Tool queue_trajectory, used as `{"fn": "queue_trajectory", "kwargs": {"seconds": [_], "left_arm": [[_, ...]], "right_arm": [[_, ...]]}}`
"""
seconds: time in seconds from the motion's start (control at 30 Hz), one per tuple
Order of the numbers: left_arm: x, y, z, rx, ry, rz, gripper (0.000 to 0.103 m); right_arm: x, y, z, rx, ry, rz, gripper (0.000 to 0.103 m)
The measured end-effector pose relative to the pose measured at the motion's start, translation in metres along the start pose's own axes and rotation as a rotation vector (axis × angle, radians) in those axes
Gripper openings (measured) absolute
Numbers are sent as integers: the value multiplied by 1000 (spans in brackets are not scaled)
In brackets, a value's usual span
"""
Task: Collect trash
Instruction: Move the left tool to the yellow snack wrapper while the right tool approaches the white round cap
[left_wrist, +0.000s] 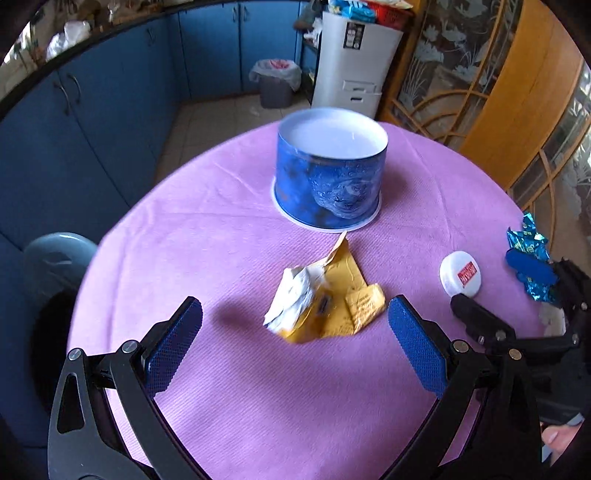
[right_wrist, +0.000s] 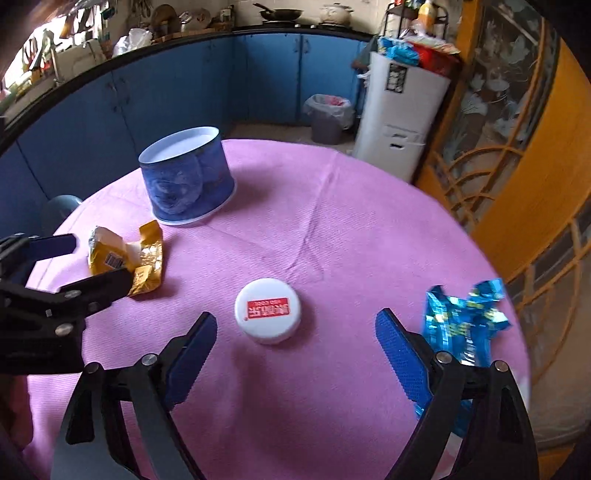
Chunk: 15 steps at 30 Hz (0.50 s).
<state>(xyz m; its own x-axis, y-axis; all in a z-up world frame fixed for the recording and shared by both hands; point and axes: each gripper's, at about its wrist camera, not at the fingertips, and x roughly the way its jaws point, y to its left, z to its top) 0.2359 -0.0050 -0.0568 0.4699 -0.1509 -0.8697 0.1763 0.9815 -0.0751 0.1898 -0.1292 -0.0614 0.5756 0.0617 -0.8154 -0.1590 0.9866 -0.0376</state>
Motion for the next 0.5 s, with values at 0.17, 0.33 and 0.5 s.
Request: {"fn": "queue_trajectory", "kwargs": {"seconds": [0.17,0.33,0.5], "left_arm": [[19,-10,7,18,23,22,99],[25,-15,12,28,20,73,99],[18,-1,9,-7,14,106,80]], "right_arm": [[7,13,0,-69,-20,-15,86],[11,15,-1,-63,-22,3,86],[13,19,1,-57,-30,20,84]]}}
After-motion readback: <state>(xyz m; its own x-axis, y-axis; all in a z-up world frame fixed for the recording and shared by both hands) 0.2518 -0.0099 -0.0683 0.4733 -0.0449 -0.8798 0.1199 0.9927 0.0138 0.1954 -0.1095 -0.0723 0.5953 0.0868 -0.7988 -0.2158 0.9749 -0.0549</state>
